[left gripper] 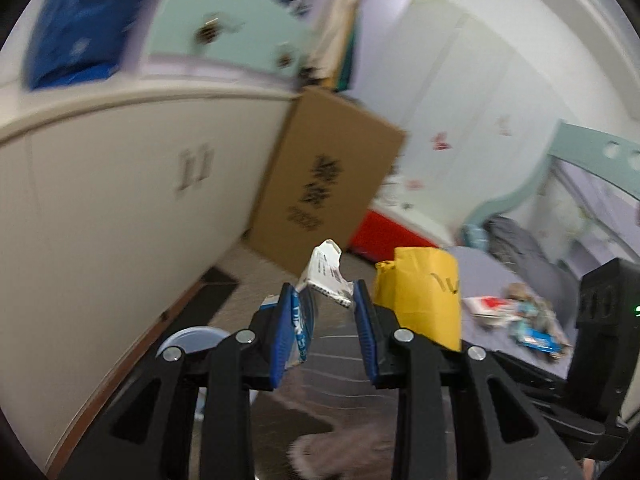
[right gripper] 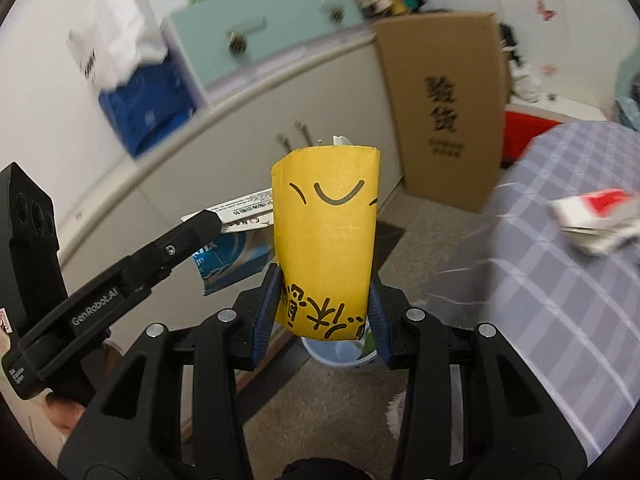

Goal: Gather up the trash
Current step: 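Carry the cup and wrapper to the wastebasket and open both grippers above it, then move both tools back over the table toward the remaining wrappers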

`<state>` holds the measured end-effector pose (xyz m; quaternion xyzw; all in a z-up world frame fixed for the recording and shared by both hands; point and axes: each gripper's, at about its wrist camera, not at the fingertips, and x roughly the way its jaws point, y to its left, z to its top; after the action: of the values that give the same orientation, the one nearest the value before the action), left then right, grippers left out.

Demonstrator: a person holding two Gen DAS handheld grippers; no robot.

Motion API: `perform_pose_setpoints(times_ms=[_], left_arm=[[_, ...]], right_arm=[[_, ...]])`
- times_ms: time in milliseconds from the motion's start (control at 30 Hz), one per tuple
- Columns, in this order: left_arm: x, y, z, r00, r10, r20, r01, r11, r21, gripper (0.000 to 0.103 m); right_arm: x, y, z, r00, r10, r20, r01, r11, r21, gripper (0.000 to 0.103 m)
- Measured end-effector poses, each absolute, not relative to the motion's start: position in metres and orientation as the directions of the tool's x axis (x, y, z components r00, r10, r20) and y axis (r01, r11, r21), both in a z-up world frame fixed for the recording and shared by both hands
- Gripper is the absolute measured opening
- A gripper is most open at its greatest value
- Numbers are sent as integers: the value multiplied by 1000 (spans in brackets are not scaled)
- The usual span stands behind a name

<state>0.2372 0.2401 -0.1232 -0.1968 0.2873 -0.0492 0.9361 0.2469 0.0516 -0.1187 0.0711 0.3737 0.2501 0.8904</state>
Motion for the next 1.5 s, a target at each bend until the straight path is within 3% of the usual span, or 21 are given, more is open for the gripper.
perform_pose_setpoints(times_ms=[200, 233, 333, 700, 1300, 1367, 1400, 1433, 1467, 1500], left_arm=[[263, 293, -176, 778, -24, -628, -216, 928, -304, 29], [268, 303, -184, 764, 3, -645, -246, 926, -287, 29], [279, 321, -201, 736, 48, -675, -298, 919, -259, 29], [311, 324, -244, 671, 36, -741, -307, 923, -233, 29], [337, 288, -226, 691, 24, -723, -241, 950, -198, 33], [338, 286, -225, 690, 16, -724, -236, 950, -204, 42], [340, 286, -225, 682, 13, -731, -236, 950, -203, 53], [339, 285, -225, 672, 31, -740, -253, 949, -189, 72], [336, 287, -224, 668, 69, -741, -286, 943, -171, 81], [332, 288, -222, 676, 73, -733, -293, 940, -177, 81]], right_arm=[[295, 110, -166, 517, 499, -696, -425, 855, 297, 41], [304, 120, -176, 505, 499, -704, -429, 853, 297, 44], [325, 137, -200, 493, 487, -721, -418, 859, 295, 72], [342, 137, -242, 479, 421, -770, -366, 893, 260, 73], [337, 107, -213, 631, 350, -692, -270, 936, 226, 76], [335, 104, -208, 638, 351, -685, -270, 936, 227, 77], [334, 104, -206, 643, 348, -682, -267, 937, 225, 77], [332, 102, -204, 644, 348, -682, -267, 937, 226, 79], [332, 101, -203, 645, 347, -680, -262, 937, 230, 79], [331, 99, -201, 643, 351, -681, -262, 936, 236, 79]])
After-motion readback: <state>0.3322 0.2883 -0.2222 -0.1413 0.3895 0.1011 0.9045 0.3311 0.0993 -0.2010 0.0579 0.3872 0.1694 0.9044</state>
